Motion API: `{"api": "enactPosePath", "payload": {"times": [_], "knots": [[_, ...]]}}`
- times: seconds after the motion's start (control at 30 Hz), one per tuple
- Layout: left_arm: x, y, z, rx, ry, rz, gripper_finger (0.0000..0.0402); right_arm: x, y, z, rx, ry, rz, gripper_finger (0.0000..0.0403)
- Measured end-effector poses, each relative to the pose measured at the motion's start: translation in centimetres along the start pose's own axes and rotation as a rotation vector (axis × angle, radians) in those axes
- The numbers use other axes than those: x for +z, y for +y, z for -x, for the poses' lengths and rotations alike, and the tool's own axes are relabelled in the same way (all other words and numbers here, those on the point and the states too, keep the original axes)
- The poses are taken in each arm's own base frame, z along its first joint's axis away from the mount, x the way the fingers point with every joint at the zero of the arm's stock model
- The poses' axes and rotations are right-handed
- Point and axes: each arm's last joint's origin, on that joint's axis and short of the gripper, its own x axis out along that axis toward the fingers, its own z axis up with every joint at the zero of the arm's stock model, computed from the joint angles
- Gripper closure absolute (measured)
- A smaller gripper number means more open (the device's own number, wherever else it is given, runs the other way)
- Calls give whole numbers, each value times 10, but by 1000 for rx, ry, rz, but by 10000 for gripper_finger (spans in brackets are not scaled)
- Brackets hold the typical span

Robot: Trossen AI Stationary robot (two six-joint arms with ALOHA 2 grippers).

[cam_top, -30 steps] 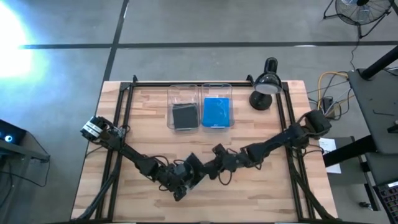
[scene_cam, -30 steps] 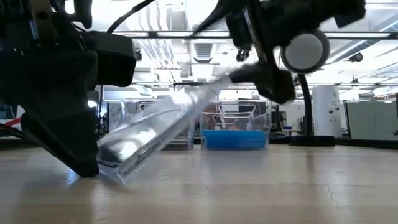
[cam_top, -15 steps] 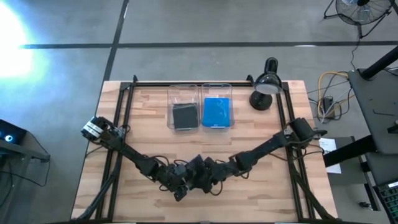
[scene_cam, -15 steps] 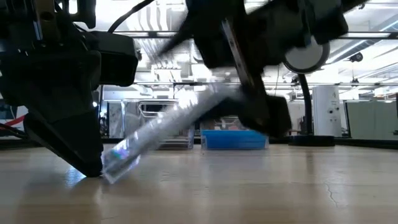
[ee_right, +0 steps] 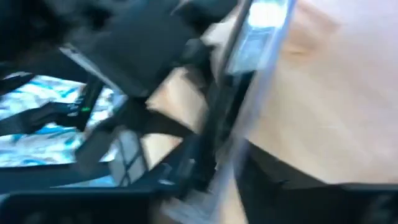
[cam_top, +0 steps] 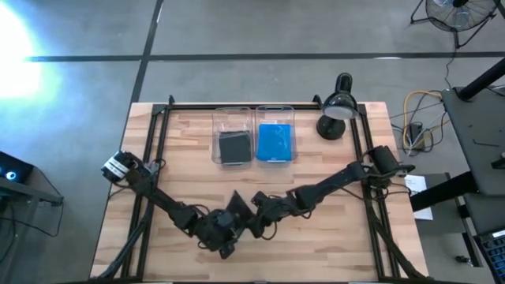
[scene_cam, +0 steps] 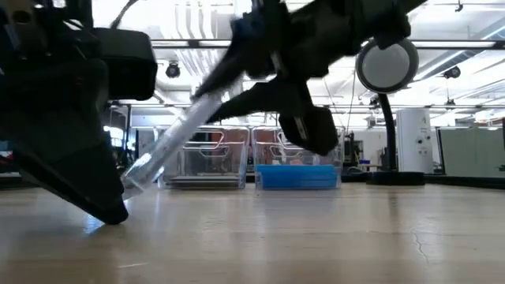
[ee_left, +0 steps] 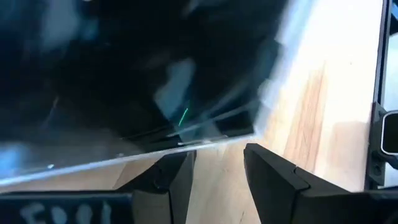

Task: Pick & place jewel cases by type
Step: Put the black CD case into the left transparent bin, then return to Home Position

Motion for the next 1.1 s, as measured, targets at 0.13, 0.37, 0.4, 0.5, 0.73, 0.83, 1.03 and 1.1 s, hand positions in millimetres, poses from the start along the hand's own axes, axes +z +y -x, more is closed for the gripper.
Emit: {"api": "enactPosePath", "payload": {"times": [0.13,0.37,0.4,0.5,0.73,0.83,1.03,1.1], "knots": [[-15,-8,13,18,-36,29,273,1,-1,5,-47,0,9,377],[-46,-10,40,110,-154,136,273,33,13,39,-42,-83,68,376],[-48,-10,41,119,-167,168,273,44,17,47,-28,-125,73,376],[-51,-10,45,113,-208,247,273,79,23,74,-26,-300,70,377],[-49,-14,48,85,-290,358,273,165,2,113,-80,-488,-34,358],[-48,-15,48,80,-307,362,273,183,-21,106,-104,-443,-149,319],[-46,-15,48,84,-333,356,273,190,-42,73,-58,-249,-296,229],[-46,-14,48,85,-337,356,273,187,-42,70,-38,-106,-244,205]]}}
